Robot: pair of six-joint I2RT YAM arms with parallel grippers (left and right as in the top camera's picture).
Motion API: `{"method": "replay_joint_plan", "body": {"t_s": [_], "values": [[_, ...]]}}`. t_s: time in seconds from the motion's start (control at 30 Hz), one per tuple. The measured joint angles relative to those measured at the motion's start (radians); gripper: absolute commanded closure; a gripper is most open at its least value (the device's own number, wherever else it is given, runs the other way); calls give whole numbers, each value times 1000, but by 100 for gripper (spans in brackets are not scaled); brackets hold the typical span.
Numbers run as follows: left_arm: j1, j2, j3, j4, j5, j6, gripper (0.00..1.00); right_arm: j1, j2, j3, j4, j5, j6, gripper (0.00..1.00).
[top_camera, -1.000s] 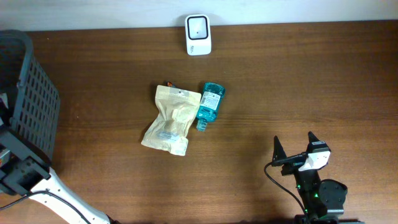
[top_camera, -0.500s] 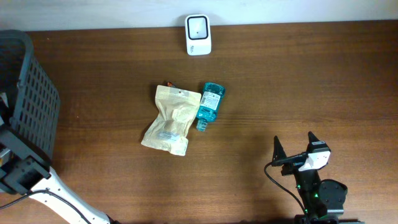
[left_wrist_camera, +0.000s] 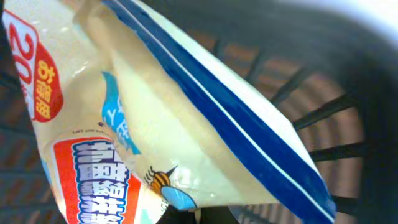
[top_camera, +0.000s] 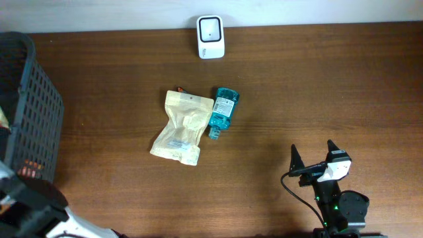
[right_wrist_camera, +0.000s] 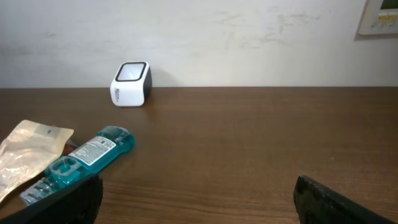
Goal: Scan the item barcode
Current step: 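Grasp the white-and-blue snack packet in the basket with left gripper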
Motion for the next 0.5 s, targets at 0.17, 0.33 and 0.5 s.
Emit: {"method": "replay_joint_plan", "body": {"t_s": [0.17, 0.33, 0.5], "values": [[1, -132, 2, 100, 185, -88, 100, 0, 0, 0, 0, 0, 0, 2], [-19, -254, 2, 164, 436, -182, 100, 0, 0, 0, 0, 0, 0, 2], [-149, -385, 3, 151, 558, -220, 100, 0, 0, 0, 0, 0, 0, 2]]}}
